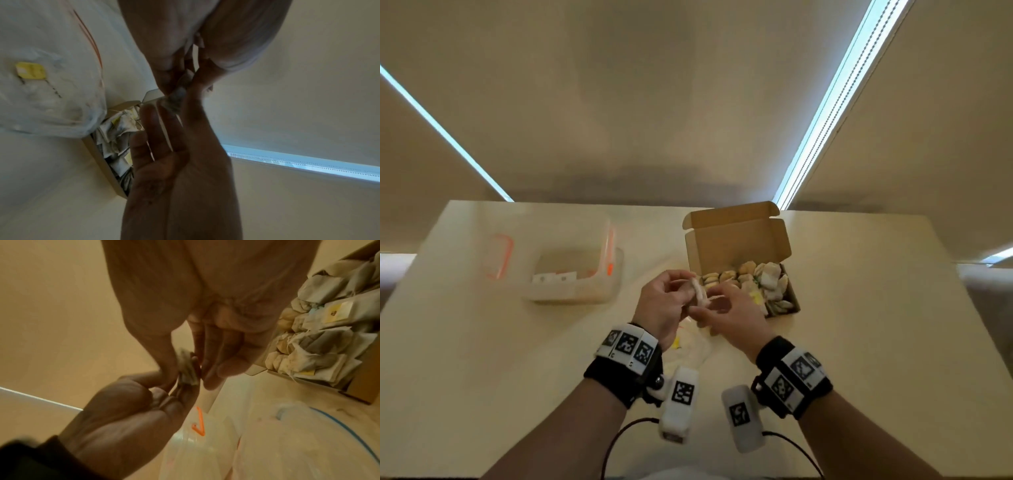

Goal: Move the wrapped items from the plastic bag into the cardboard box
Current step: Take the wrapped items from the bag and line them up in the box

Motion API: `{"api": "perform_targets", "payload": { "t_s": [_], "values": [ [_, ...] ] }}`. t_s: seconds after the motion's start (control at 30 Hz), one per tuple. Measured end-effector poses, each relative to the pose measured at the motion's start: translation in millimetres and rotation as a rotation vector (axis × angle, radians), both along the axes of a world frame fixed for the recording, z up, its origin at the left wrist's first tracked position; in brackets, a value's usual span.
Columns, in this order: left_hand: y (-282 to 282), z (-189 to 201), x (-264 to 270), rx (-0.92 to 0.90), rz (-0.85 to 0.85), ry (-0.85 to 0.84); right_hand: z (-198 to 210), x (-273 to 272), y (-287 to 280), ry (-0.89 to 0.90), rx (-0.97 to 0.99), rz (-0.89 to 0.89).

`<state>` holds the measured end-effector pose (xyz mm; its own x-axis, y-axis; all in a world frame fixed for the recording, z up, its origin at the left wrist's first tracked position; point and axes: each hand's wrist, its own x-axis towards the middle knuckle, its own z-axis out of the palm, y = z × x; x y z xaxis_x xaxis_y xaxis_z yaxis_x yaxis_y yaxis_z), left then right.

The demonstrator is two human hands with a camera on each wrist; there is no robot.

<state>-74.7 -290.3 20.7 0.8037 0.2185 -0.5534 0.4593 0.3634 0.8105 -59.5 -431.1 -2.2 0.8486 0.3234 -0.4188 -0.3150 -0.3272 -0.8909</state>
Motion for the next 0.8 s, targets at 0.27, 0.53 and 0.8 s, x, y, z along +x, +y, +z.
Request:
{"api": "perform_targets", "payload": {
  "t_s": [0.27,0.53,0.8],
  "values": [
    [-8.8,-1.6,7.5,0.121,-0.077,0.069,-11.0,8.9,-9.3,-0.72,-0.292,-0.144],
    [-15.9,-6.7,23.0,0.325,-0.191,-0.049,-6.0,13.7,-41.2,-0.496,-0.063,-0.08],
    [-10.5,-18.4,19.2,0.472,-0.283,-0.04,-52.4,49.3,-54.5,-0.083,-0.11,-0.233]
  ]
}}
